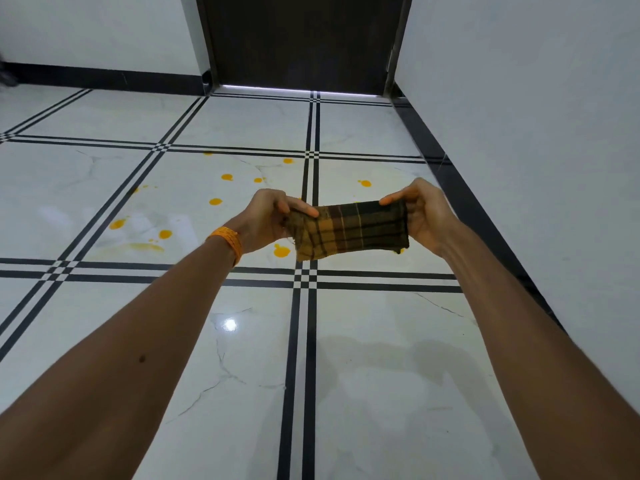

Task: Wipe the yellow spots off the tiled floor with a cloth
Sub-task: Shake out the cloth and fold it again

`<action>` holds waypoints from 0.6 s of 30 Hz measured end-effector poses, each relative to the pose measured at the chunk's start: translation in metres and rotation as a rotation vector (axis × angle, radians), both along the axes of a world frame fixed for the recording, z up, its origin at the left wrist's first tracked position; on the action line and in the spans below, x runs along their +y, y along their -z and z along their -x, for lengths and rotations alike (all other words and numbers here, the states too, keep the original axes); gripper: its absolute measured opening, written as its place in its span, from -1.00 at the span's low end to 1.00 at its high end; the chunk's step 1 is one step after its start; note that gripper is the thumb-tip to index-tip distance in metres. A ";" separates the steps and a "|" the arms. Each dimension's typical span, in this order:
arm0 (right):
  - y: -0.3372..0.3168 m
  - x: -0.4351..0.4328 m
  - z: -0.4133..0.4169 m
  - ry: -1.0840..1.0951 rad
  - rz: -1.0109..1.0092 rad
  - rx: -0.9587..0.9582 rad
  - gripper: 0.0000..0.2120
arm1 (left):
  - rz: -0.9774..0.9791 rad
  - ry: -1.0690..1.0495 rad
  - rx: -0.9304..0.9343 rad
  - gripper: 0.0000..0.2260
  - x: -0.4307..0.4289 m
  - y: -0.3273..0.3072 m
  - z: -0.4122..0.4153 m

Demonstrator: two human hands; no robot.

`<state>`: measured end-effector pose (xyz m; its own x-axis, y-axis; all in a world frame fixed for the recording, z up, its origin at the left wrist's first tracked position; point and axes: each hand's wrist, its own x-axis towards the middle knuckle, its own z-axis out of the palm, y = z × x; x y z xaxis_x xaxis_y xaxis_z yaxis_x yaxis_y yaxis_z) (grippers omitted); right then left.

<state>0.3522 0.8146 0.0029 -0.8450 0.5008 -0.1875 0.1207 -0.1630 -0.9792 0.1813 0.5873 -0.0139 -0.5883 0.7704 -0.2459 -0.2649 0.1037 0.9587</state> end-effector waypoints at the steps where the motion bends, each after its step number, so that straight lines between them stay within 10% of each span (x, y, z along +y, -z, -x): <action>1: -0.002 0.000 0.000 -0.027 -0.056 0.006 -0.81 | 0.017 0.001 0.012 -0.68 0.000 0.001 0.001; 4: -0.011 -0.003 0.003 -0.162 -0.194 0.010 -0.69 | 0.181 0.011 0.316 -0.77 0.008 0.005 0.004; 9: -0.024 -0.018 0.018 -0.326 -0.432 -0.066 -0.63 | 0.311 0.384 0.554 -0.34 0.043 0.004 -0.021; 18: -0.022 0.012 0.033 0.083 -0.497 0.065 -0.70 | 0.197 0.219 0.256 -0.70 0.065 0.015 -0.033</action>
<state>0.3193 0.8269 0.0251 -0.8003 0.5824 0.1422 0.0632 0.3177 -0.9461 0.2144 0.6523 -0.0288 -0.4769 0.8371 -0.2681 0.0286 0.3196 0.9471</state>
